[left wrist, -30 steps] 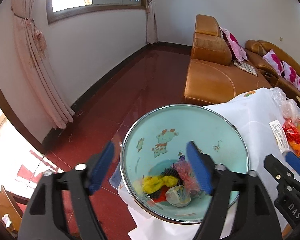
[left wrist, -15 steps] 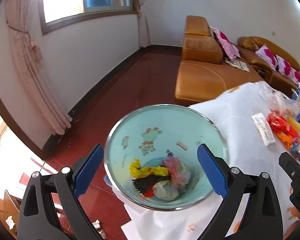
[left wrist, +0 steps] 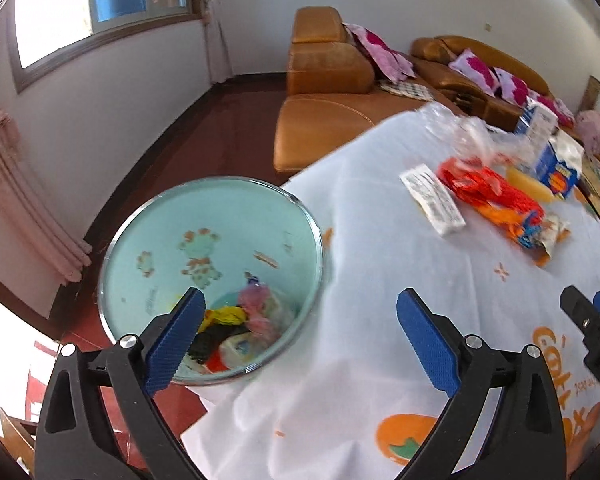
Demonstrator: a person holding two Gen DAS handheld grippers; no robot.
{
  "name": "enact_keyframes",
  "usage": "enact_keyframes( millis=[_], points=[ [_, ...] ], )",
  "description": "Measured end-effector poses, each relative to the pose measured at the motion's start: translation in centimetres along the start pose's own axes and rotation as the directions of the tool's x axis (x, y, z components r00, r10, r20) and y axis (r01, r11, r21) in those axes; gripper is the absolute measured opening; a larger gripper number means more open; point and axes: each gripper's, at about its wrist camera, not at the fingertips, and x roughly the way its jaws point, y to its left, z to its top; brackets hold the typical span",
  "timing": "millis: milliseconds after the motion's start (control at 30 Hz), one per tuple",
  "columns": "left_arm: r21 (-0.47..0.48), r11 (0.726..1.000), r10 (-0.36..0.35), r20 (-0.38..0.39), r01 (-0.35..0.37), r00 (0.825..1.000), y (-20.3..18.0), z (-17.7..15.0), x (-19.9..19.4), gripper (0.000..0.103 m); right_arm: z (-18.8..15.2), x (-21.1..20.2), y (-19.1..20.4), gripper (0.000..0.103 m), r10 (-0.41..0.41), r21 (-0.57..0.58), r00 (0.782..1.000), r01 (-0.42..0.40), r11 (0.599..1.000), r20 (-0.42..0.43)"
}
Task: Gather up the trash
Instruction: 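Move both open tools back from the bin toward the table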
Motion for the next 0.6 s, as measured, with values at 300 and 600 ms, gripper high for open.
enact_keyframes(
  millis=[300, 600],
  points=[
    [0.038, 0.999, -0.026, -0.008, 0.026, 1.000, -2.6, -0.3, 0.7, 0.095, 0.4, 0.3, -4.8, 0.062, -0.022, 0.098, 1.000, 0.023, 0.995, -0.013],
    [0.025, 0.999, -0.036, 0.022, 0.036, 0.999, -5.0, 3.3, 2.8, 0.094, 5.6, 3.9, -8.0, 0.058, -0.022, 0.236, 0.998, 0.035, 0.971, -0.058]
  ],
)
